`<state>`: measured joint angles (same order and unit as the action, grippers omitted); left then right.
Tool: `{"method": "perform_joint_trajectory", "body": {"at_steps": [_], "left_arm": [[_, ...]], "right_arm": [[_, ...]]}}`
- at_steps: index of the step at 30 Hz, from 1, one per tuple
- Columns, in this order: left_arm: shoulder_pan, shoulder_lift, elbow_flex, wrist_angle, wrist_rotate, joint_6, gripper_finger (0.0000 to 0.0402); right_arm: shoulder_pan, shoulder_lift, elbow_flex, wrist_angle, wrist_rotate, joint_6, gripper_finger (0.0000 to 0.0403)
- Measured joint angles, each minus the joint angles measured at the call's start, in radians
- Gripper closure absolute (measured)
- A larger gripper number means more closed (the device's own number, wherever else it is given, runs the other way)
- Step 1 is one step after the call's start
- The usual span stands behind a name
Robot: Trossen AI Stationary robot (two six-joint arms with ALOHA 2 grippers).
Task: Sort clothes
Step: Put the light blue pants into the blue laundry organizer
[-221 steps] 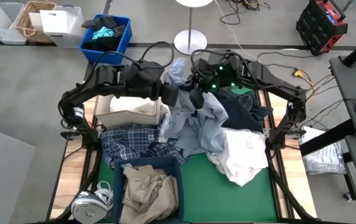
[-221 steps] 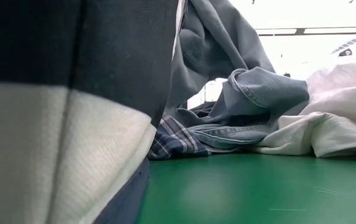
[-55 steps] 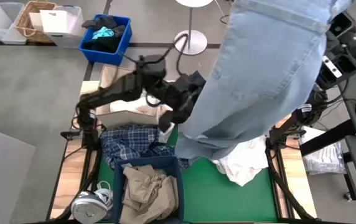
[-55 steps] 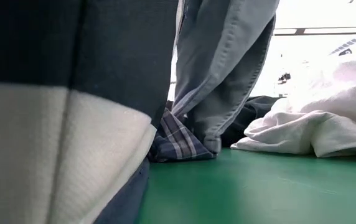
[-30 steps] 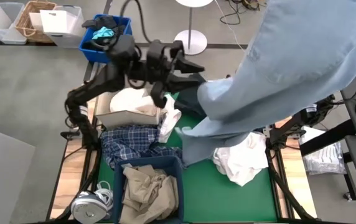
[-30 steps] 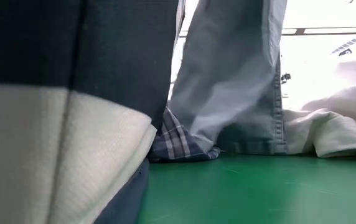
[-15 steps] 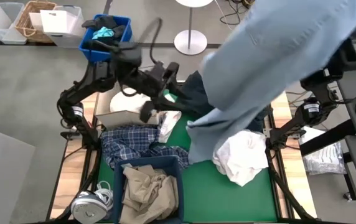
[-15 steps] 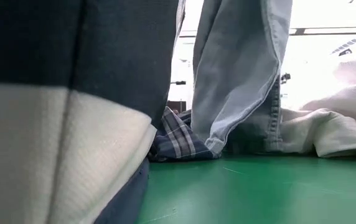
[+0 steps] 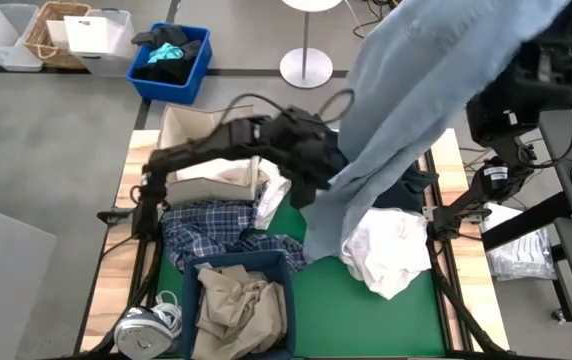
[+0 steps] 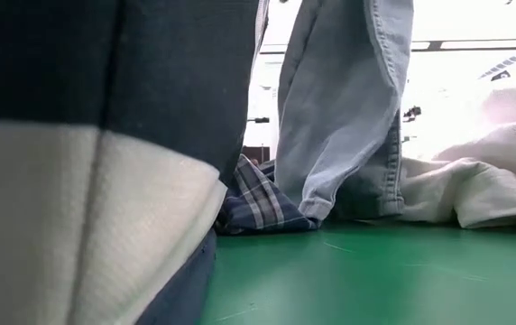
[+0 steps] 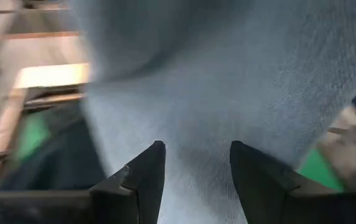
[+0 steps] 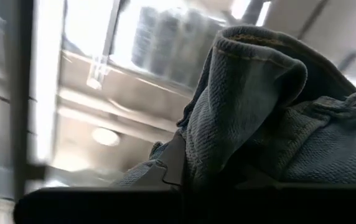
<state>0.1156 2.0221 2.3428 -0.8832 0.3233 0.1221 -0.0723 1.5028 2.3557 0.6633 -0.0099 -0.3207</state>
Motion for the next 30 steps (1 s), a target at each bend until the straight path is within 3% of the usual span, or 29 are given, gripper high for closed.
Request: {"method": "perform_joint_trajectory", "body": {"at_steps": [3,8,11,14,16,18,24,30], "left_arm": [[-0.037,0.025,0.000,0.056,0.061,-0.007,0.0249],[-0.064,0.045,0.002,0.098,0.049,-0.016,0.0251],[-0.064,0.046,0.002,0.105,-0.091,-0.052,0.0251],[-0.062,0.045,0.002,0.100,-0.359,-0.088,0.0251],[-0.056,0.042,0.002,0.086,-0.494,-0.090,0.0251],[-0.047,0.028,0.002,0.047,-0.539,-0.074,0.0251],[-0.043,-0.058,0.002,-0.072,-0.524,-0.038,0.0251],[-0.044,-0.153,0.002,-0.168,-0.523,-0.026,0.0251]], "right_arm": [[0.000,0.002,0.000,0.009,0.073,-0.112,0.0380],[0.000,0.003,0.000,0.031,0.075,-0.399,0.0380],[0.000,0.005,0.000,0.036,0.050,-0.514,0.0380],[0.000,0.005,0.000,0.031,-0.014,-0.537,0.0380],[0.000,0.005,0.000,0.017,-0.042,-0.459,0.0380],[0.000,0.004,0.000,-0.013,-0.047,-0.297,0.0379],[0.000,-0.017,0.000,-0.144,-0.061,0.192,0.0379],[0.000,-0.057,0.001,-0.183,-0.191,0.624,0.0381]]}}
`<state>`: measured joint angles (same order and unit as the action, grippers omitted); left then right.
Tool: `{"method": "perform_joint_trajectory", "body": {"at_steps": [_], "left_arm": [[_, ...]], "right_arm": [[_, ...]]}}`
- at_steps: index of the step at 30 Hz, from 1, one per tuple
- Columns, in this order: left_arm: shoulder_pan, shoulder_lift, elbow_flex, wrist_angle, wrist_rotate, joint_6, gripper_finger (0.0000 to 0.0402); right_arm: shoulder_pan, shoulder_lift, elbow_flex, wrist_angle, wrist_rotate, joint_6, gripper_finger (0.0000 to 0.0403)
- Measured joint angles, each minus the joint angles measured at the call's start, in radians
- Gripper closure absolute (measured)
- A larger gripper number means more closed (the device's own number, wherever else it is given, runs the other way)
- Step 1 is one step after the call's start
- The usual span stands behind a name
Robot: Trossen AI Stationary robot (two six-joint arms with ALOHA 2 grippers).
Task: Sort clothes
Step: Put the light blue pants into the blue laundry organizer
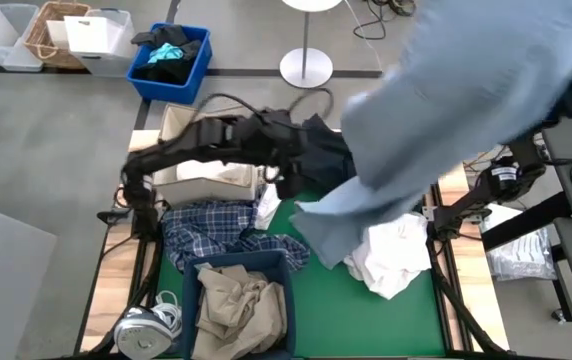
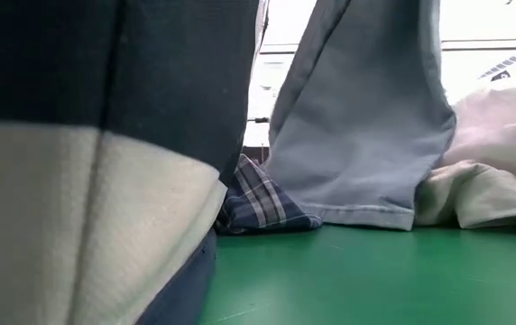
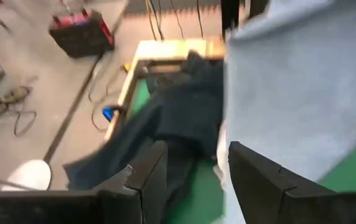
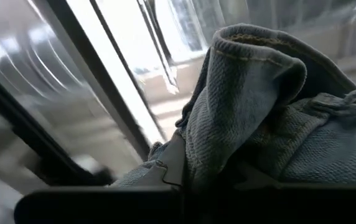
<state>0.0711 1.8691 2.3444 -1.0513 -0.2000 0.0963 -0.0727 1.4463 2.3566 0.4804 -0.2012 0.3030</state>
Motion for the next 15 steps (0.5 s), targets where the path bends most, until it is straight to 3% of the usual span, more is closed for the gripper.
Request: {"method": "perform_joint_trajectory", "body": {"at_steps": [2,7,10,15], "left_arm": [[0.001,-0.034,0.000,0.075,0.027,-0.004,0.0251],[0.009,-0.060,0.002,0.420,0.275,0.082,0.0251],[0.022,-0.037,0.002,0.536,0.294,0.133,0.0251],[0.070,0.021,0.001,0.501,0.228,0.141,0.0251]], "right_arm": [[0.000,0.000,0.001,0.023,-0.009,0.105,0.0381],[0.005,0.051,0.001,0.123,-0.001,0.169,0.0381],[0.005,0.101,0.000,0.188,0.046,0.197,0.0381],[0.005,0.187,-0.002,0.313,0.131,0.353,0.0381]]}}
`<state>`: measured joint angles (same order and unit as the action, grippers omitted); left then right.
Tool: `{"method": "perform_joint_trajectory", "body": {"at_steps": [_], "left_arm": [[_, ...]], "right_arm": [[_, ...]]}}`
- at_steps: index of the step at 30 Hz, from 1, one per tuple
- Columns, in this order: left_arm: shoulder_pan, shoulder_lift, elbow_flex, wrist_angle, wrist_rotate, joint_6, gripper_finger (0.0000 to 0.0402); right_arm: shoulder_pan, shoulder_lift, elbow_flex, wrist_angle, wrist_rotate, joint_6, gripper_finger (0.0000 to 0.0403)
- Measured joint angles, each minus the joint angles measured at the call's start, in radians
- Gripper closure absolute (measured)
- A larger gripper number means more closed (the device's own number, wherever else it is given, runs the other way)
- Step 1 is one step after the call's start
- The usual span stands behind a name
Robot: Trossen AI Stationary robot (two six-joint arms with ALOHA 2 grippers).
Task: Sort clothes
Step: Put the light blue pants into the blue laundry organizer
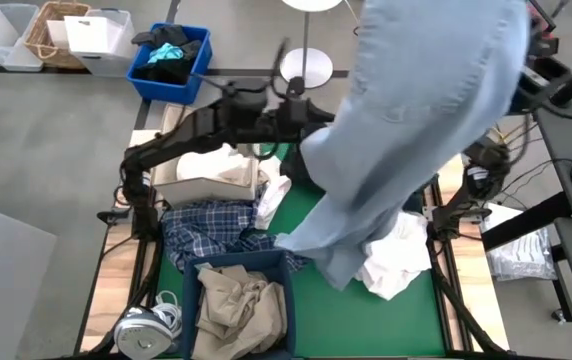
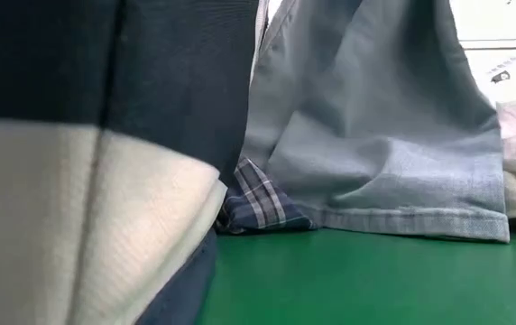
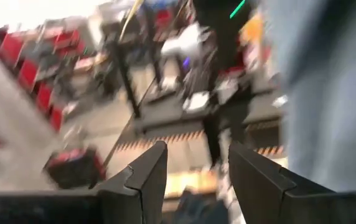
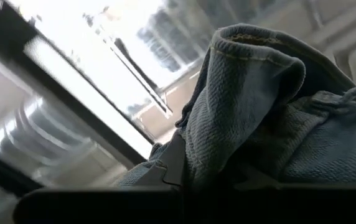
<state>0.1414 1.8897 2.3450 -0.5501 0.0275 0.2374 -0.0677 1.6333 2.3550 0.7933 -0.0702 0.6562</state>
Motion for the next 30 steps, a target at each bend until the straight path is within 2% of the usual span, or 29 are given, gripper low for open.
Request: {"method": "perform_joint_trajectory", "body": {"at_steps": [3,9,15,19,25,27,30], "left_arm": [[0.027,0.039,-0.001,0.004,0.048,-0.051,0.0252],[0.030,0.114,-0.001,0.111,0.380,-0.134,0.0277],[0.006,0.181,-0.001,0.263,0.614,-0.271,0.0286],[-0.014,0.190,-0.001,0.273,0.742,-0.357,0.0287],[-0.069,0.160,-0.001,0.292,0.761,-0.374,0.0287],[-0.076,0.142,-0.001,0.290,0.723,-0.379,0.0287],[-0.069,0.121,0.000,0.228,0.612,-0.373,0.0287]], "right_arm": [[0.000,0.032,0.000,0.029,0.032,0.116,0.0381],[0.000,0.063,0.000,0.027,0.073,0.183,0.0381],[-0.002,0.028,0.000,0.026,0.062,-0.057,0.0381],[-0.002,-0.022,0.000,-0.046,0.020,-0.274,0.0381],[-0.002,-0.101,0.000,-0.251,0.017,-0.559,0.0381],[-0.002,-0.109,0.000,-0.257,0.017,-0.563,0.0381],[-0.002,-0.110,0.000,-0.188,0.017,-0.468,0.0381]]}}
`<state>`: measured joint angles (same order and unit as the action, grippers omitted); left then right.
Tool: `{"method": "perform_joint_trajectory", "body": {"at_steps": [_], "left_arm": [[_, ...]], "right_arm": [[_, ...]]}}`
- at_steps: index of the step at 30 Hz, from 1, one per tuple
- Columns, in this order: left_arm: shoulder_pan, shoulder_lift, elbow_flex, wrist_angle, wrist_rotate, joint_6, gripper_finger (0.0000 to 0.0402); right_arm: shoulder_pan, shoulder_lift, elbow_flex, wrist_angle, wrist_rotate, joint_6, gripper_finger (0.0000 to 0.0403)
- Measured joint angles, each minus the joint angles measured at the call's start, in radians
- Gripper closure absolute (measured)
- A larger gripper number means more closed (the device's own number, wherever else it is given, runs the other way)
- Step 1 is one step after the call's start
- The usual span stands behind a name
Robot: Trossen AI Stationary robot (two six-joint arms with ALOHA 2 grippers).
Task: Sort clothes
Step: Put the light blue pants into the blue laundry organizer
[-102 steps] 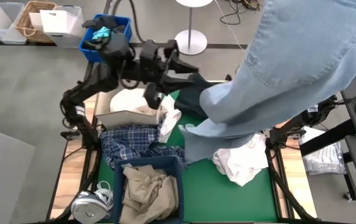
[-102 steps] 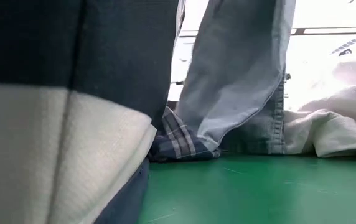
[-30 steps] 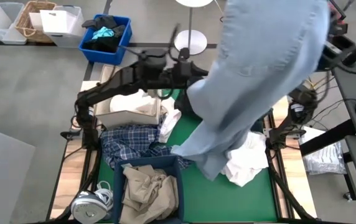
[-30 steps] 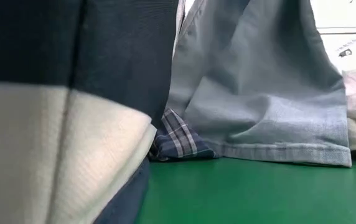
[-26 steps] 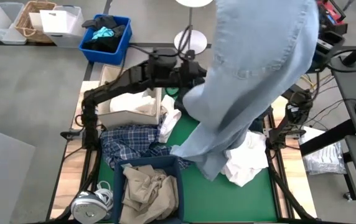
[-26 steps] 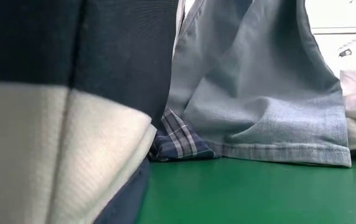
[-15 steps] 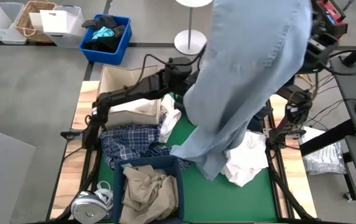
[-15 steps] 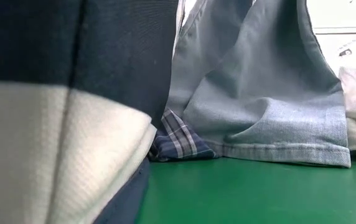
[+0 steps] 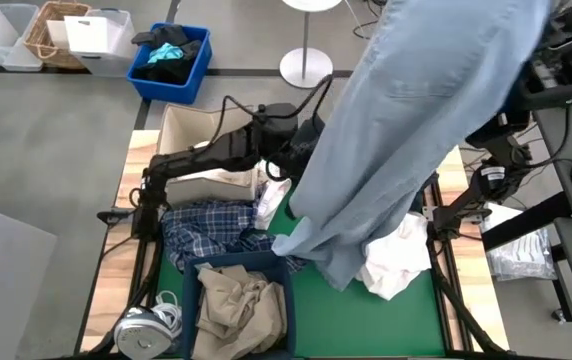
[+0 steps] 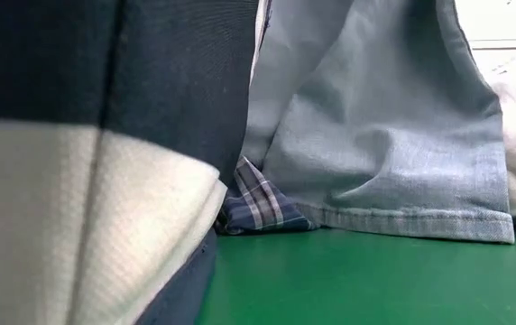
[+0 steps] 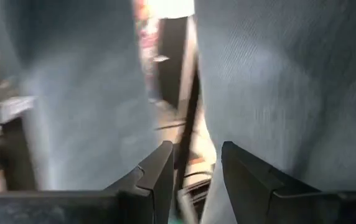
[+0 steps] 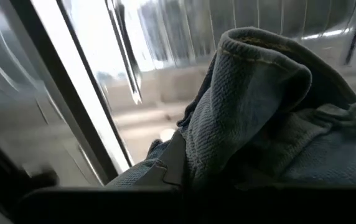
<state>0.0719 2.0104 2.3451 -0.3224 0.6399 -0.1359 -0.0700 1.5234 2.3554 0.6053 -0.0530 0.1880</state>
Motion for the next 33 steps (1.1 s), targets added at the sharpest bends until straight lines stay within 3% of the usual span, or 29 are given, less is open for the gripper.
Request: {"method": "perform_joint_trajectory", "body": {"at_steps": [5,9,12,15,21,26,29,33], "left_arm": [[0.057,-0.073,-0.001,-0.116,-0.257,0.099,0.0287],[0.100,-0.166,0.000,-0.040,-0.283,0.127,0.0287],[0.123,-0.228,0.002,-0.011,-0.305,0.131,0.0287],[0.134,-0.277,0.001,-0.036,-0.324,0.149,0.0287],[0.133,-0.325,0.001,-0.189,-0.325,0.182,0.0287],[0.146,-0.301,-0.001,-0.314,-0.238,0.168,0.0285],[0.151,-0.272,-0.001,-0.277,-0.148,0.106,0.0277],[0.151,-0.234,-0.001,-0.151,-0.122,-0.016,0.0251]], "right_arm": [[0.000,0.000,0.001,0.137,0.013,0.170,0.0381],[0.000,-0.016,0.002,0.138,0.055,0.189,0.0381],[0.000,-0.028,0.001,0.133,0.057,0.108,0.0381],[0.000,-0.050,0.001,0.085,0.057,-0.084,0.0381],[0.000,-0.100,0.002,-0.146,0.063,-0.248,0.0381],[0.000,-0.087,0.001,-0.186,0.022,0.014,0.0381],[0.000,-0.083,0.000,-0.268,-0.036,0.144,0.0381],[0.000,-0.083,0.001,-0.418,-0.090,0.154,0.0381]]}}
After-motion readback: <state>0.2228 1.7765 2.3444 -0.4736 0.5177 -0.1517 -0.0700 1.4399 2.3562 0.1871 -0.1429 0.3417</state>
